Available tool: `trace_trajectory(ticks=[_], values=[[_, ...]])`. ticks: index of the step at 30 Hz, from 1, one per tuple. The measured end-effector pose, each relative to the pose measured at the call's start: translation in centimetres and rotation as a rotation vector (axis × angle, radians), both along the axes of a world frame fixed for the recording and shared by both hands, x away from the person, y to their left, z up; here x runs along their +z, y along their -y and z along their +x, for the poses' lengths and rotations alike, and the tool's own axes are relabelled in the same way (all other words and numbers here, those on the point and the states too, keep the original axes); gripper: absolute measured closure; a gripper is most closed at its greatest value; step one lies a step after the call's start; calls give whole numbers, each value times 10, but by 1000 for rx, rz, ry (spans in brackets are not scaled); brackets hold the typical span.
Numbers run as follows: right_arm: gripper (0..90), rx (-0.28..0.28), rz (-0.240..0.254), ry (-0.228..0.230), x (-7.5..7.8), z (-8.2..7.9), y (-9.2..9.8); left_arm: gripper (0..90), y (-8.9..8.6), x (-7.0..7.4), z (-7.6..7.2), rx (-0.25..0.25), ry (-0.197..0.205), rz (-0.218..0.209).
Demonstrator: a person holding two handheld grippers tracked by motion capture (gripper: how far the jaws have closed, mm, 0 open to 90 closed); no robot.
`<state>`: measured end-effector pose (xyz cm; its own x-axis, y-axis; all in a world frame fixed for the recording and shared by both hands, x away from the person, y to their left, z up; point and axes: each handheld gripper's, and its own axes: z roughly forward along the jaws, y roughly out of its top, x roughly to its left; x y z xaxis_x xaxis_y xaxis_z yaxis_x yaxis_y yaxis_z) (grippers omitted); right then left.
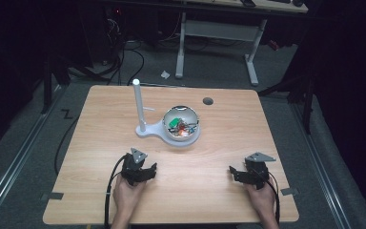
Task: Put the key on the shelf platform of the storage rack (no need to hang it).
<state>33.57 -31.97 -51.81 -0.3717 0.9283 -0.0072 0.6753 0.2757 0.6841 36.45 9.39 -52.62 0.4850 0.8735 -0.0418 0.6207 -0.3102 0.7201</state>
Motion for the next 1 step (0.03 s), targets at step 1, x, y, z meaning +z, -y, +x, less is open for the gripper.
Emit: trace_trajectory(ticks=[1], values=[[235, 1, 0, 0, 0, 0, 0, 294, 0, 0, 0, 0, 0, -1]])
